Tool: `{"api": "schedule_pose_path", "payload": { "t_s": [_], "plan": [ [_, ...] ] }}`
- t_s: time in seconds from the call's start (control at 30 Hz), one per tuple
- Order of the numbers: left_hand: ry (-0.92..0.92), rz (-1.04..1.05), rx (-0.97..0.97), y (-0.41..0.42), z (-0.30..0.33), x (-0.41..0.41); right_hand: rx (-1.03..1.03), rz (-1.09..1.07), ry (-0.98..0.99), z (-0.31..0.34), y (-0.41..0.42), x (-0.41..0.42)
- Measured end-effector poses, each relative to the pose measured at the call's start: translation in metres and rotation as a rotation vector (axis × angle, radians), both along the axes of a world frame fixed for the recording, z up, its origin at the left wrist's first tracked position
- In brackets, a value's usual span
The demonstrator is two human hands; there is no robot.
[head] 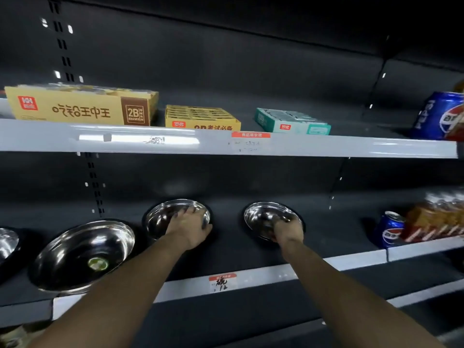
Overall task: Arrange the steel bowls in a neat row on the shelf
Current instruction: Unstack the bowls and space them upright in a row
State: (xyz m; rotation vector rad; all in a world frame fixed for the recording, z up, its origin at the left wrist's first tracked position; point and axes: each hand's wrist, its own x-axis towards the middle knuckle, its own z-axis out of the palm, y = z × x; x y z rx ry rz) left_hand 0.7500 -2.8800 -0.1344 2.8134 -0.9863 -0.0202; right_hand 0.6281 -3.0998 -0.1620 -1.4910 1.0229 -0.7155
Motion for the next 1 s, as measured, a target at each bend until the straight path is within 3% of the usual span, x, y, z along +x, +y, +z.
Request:
{"api": "schedule_pose_path", "payload": {
  "t_s": [0.33,0.7,1.0],
  "plan": [
    [0.029,-0.138,-0.004,-0.055,-0.005,-0.036,0.009,-0.14,0.183,-0.016,-0.037,-0.045],
    [0.042,-0.109,0.048,-0.057,-0.01,-0.04,0.514,-0.011,-0.097,-0.032,-0.036,-0.036],
    [0.032,-0.07,0.074,-0.042,-0.017,-0.04,0.492,-0.036,-0.157,-0.025,-0.028,-0.033]
  ]
}}
